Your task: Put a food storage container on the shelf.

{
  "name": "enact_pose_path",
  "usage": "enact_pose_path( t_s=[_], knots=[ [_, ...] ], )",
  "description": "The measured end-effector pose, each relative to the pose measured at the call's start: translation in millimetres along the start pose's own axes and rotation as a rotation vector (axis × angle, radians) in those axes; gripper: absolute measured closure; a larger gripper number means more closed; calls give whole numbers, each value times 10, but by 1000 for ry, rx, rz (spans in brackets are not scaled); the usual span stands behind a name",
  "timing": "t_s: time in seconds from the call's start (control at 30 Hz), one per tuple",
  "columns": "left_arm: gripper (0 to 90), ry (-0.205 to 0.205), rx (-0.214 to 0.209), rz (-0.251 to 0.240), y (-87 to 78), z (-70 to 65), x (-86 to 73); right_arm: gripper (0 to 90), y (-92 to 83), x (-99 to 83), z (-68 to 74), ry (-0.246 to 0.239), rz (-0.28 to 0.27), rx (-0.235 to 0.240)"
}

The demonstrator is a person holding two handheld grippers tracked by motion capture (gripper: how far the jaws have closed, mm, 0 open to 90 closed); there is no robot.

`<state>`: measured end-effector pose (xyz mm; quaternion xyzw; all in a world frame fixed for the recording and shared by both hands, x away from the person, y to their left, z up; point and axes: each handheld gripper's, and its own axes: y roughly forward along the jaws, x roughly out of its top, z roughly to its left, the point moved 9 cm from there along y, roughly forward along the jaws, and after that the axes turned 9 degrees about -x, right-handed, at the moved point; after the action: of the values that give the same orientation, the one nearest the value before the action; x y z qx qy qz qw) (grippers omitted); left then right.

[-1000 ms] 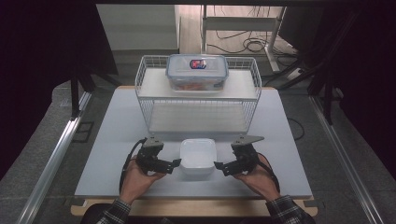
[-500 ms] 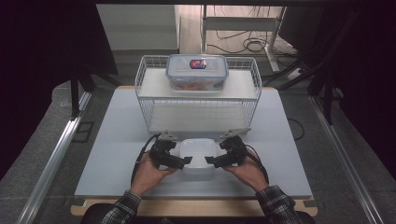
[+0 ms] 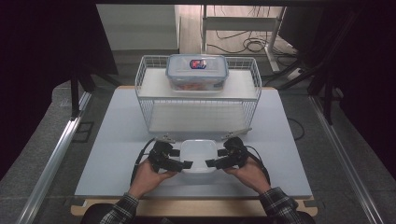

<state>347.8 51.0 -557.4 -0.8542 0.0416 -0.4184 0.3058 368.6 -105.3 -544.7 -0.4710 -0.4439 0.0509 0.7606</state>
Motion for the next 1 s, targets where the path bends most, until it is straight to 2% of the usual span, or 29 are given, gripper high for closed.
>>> enact_pose_path(
  t_s=[0.07, 0.13, 0.2, 0.23, 0.37, 0.5, 0.6, 0.7, 0.8, 1.0],
  knots=[
    [372, 0, 14, -20, -57, -11, 1, 440, -64, -1, -4, -10, -13, -25],
    [459, 9, 30, -31, -96, -26, 4, 493, -110, -7, -11, -8, -14, -42],
    [523, 14, 42, -52, -127, -39, 11, 548, -142, -15, -7, 9, -18, -45],
    [576, 8, 39, -58, -138, -48, 11, 587, -174, -29, -11, 33, -22, -42],
    [603, 6, 66, -79, -142, -69, 24, 614, -199, -27, -11, 44, -37, -65],
    [657, -6, 84, -106, -160, -70, 38, 678, -229, 3, -30, 75, -71, -89],
    [667, -17, 91, -120, -158, -78, 27, 697, -238, 1, -40, 106, -80, -79],
    [652, -22, 88, -109, -156, -93, 1, 720, -246, -3, -37, 123, -92, -65],
    [607, -35, 82, -107, -137, -94, -17, 727, -253, -4, -25, 115, -93, -69],
    [695, -41, 111, -123, -164, -97, 9, 731, -264, -20, -22, 137, -104, -69]
  ],
)
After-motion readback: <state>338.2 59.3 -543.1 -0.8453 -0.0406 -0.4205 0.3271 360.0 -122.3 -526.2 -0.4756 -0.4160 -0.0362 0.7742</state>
